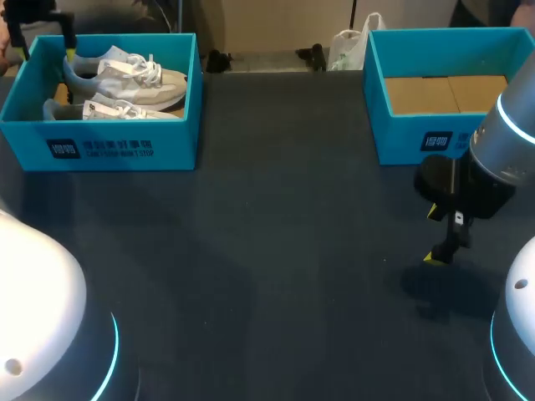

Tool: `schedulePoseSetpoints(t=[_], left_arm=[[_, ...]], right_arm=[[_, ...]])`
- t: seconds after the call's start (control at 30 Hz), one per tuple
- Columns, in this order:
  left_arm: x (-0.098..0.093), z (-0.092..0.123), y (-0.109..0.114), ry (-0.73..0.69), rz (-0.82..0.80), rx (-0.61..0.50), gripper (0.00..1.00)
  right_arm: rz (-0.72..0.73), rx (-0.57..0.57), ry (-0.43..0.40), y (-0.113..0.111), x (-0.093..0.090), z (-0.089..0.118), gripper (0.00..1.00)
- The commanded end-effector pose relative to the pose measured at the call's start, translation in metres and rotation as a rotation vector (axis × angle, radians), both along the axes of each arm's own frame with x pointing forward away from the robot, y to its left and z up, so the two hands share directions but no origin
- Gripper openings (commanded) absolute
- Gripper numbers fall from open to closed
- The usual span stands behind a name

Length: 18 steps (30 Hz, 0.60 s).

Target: Take the shoe out of the shoebox, open the shoe tongue, remove and reinsert the insole, then place the shoe into the shoebox

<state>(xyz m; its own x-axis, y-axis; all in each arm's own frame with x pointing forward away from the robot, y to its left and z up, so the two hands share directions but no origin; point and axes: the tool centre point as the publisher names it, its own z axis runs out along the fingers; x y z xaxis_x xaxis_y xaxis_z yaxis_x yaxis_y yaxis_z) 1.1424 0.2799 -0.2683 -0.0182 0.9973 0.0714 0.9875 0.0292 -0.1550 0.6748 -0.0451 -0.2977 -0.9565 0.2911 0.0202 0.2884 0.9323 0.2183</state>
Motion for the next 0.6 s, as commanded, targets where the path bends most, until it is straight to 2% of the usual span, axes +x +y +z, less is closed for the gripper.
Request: schedulePoseSetpoints(t=[0.03,0.13,0.4,0.6], left_arm=[[-0.023,0.003,-0.002,-0.112,-0.008,0.006,1.0],[-0.023,0.003,-0.002,-0.112,-0.008,0.006,1.0],[-0.057,-0.001,-0.006,-0.144,0.004,0.053,1.0],[-0.073,-0.008,-0.006,-0.165,0.015,0.043,1.0]], right_arm=[[0.0,-0.002,-0.002,0.0,-0.001,0.0,1.0],[0.0,-0.002,-0.002,0.0,-0.001,0.0,1.0],[0.0,-0.002,-0.002,0.0,-0.001,0.0,1.0],[0.0,-0.002,-0.002,0.0,-0.001,0.0,1.0]])
